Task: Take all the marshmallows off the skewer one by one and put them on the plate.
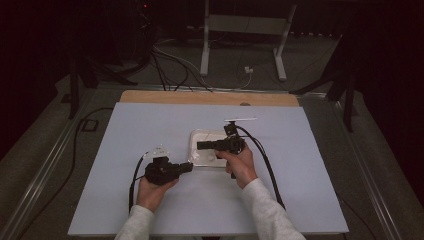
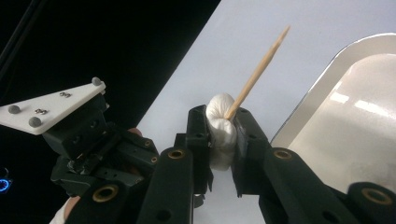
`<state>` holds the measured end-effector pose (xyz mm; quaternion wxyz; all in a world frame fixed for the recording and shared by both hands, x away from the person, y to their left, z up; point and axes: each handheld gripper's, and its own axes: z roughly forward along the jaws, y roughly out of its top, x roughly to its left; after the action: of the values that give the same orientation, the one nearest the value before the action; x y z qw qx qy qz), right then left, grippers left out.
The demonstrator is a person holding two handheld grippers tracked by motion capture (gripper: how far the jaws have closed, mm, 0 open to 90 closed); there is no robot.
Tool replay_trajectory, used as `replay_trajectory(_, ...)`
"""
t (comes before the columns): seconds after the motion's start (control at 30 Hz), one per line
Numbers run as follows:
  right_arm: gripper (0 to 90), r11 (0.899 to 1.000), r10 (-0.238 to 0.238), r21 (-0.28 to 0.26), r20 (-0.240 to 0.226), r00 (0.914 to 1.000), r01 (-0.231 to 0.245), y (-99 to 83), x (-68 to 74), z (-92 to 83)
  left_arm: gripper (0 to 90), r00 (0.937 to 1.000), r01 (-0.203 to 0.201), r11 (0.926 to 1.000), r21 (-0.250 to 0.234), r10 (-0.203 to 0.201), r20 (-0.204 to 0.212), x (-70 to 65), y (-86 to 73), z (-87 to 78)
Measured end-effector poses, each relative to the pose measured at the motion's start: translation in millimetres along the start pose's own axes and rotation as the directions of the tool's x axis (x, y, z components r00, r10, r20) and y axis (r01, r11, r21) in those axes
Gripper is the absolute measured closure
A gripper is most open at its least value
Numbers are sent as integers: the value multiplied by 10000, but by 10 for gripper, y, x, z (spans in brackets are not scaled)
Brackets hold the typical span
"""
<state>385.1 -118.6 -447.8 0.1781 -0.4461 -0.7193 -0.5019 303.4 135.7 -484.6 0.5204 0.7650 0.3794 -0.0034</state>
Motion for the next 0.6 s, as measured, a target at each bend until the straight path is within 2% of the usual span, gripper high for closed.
replay_trajectory(0.33,807,9991,194,-374,44,9998,-192,57,-28,-101,900,9999,-139,9999,97,139,23,-9,-8,-4)
replay_trajectory(0.47,811,9934,481,-1047,58,9988,-472,132,-85,-242,900,9999,-165,9997,169,165,1,5,-32,-31)
replay_trajectory(0.6,810,9948,250,-997,211,9995,-228,159,-77,-287,900,9995,-269,9995,164,267,138,-13,-24,-18)
